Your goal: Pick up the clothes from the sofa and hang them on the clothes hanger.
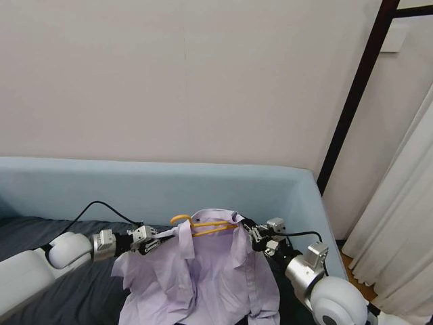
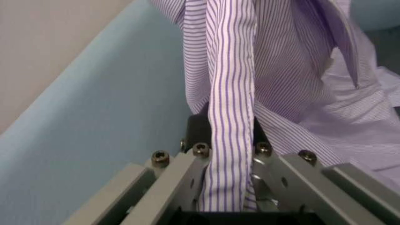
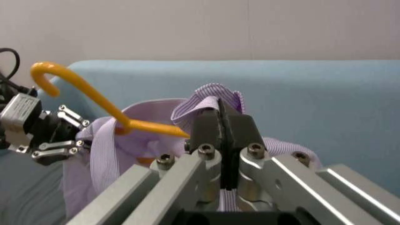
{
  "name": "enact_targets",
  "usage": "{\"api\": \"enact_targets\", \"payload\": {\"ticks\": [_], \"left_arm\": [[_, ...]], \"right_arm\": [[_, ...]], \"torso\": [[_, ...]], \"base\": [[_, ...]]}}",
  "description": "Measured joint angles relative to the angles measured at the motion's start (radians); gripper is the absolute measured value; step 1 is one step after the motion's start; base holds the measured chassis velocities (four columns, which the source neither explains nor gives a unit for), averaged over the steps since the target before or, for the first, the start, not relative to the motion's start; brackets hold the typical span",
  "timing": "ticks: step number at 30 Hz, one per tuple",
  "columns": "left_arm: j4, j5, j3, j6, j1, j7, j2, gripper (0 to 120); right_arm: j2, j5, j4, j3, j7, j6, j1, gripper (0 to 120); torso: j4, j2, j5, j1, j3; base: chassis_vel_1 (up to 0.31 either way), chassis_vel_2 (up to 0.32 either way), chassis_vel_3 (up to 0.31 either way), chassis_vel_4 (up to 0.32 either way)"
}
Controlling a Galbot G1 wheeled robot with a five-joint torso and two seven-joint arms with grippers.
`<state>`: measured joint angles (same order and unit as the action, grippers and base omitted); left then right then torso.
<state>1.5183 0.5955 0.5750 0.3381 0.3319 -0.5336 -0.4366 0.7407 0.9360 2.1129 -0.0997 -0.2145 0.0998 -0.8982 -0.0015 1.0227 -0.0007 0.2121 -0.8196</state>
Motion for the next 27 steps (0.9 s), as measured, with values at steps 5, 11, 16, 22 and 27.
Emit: {"api": "enact_targets", "payload": {"ticks": [5,11,16,22,27], "left_arm": [[-0.01,0.012,0.012,0.009,-0.05,-0.127,-0.02,1],[-0.039,0.011,0.012,0.021,-0.073,-0.178,-0.021,1],[-0.058,0.016,0.02,0.008,-0.073,-0.167,-0.05,1],[-0.081,0.039,0.076,-0.013,-0.117,-0.16,-0.109,1],[-0.084,0.138,0.163,-0.046,-0.186,-0.16,-0.151,1]], "right_arm": [[-0.029,0.08,0.015,-0.023,-0.081,0.043,0.127,0],[-0.054,0.113,0.021,-0.018,-0.098,0.048,0.165,0],[-0.057,0.119,0.078,-0.051,-0.116,0.059,0.171,0],[-0.042,0.105,0.115,-0.11,-0.142,0.075,0.186,0],[-0.047,0.046,0.116,-0.135,-0.128,0.071,0.175,0]], "torso": [[0.0007,0.0,-0.0002,0.0,0.0],[0.0003,0.0,0.0002,0.0,0.0],[0.0003,0.0,-0.0002,0.0,0.0],[0.0004,0.0,-0.0002,0.0,0.0],[0.0002,0.0,0.0,0.0,0.0]], "base": [[0.0,0.0,0.0,0.0],[0.0,0.0,0.0,0.0],[0.0,0.0,0.0,0.0],[0.0,0.0,0.0,0.0],[0.0,0.0,0.0,0.0]]}}
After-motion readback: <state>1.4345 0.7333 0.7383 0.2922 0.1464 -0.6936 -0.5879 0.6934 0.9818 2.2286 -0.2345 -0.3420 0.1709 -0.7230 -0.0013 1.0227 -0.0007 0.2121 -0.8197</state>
